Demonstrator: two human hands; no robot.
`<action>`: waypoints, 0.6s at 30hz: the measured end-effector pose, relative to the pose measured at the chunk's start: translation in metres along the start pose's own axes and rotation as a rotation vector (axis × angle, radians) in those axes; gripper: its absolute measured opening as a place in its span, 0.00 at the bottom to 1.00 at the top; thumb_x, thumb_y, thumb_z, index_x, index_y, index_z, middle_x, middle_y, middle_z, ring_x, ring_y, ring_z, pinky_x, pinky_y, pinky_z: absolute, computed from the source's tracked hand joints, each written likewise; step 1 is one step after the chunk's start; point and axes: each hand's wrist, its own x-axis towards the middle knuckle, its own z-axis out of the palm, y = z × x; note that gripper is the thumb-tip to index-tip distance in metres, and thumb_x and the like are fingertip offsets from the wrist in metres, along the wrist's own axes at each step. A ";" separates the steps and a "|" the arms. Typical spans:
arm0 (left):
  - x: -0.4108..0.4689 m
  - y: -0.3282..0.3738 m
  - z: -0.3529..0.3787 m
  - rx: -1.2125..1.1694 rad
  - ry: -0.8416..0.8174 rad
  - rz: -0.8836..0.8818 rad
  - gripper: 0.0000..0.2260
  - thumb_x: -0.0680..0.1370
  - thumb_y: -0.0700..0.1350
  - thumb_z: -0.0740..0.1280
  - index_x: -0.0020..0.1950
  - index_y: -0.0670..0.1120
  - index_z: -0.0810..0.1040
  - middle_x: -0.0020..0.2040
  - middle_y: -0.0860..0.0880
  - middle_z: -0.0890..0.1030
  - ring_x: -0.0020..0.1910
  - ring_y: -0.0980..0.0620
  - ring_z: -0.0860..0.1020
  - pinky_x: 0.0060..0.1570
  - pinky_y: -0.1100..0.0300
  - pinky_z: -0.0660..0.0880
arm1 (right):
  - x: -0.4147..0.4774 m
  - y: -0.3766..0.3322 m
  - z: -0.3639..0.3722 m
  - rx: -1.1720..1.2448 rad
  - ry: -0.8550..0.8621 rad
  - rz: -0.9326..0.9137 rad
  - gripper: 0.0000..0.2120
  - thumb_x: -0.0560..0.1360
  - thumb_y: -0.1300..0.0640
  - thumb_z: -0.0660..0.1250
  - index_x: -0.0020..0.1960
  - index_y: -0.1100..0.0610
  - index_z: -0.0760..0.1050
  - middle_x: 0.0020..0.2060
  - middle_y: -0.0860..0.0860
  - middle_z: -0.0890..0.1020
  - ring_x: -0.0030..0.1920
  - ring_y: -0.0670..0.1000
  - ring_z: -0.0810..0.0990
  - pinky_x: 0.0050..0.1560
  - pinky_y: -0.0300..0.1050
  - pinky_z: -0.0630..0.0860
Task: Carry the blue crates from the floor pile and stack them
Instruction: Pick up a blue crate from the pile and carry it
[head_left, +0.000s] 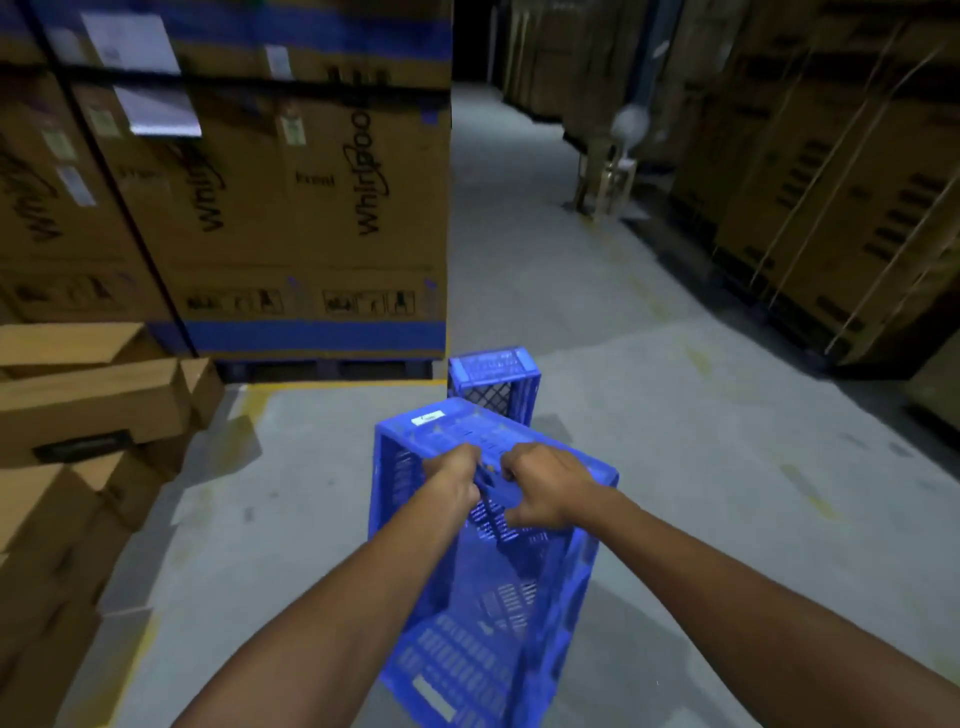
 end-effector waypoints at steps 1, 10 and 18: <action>-0.011 0.020 0.004 0.012 -0.027 0.036 0.15 0.65 0.27 0.59 0.49 0.38 0.73 0.37 0.38 0.75 0.21 0.47 0.72 0.16 0.64 0.67 | -0.001 -0.006 -0.014 0.014 0.027 0.002 0.20 0.62 0.43 0.71 0.47 0.52 0.70 0.45 0.50 0.76 0.45 0.56 0.76 0.39 0.47 0.69; -0.111 0.159 0.020 0.223 -0.360 0.247 0.11 0.79 0.49 0.63 0.46 0.41 0.77 0.33 0.42 0.76 0.24 0.47 0.73 0.25 0.61 0.71 | 0.007 -0.030 -0.142 0.139 0.396 0.081 0.16 0.73 0.39 0.62 0.42 0.51 0.75 0.42 0.49 0.79 0.45 0.52 0.78 0.44 0.49 0.75; -0.149 0.219 0.004 0.965 -0.434 0.618 0.15 0.75 0.50 0.72 0.39 0.42 0.72 0.25 0.44 0.70 0.17 0.51 0.67 0.21 0.66 0.63 | -0.003 -0.017 -0.197 0.081 0.663 0.257 0.19 0.73 0.46 0.66 0.61 0.51 0.72 0.55 0.53 0.75 0.59 0.57 0.72 0.54 0.54 0.74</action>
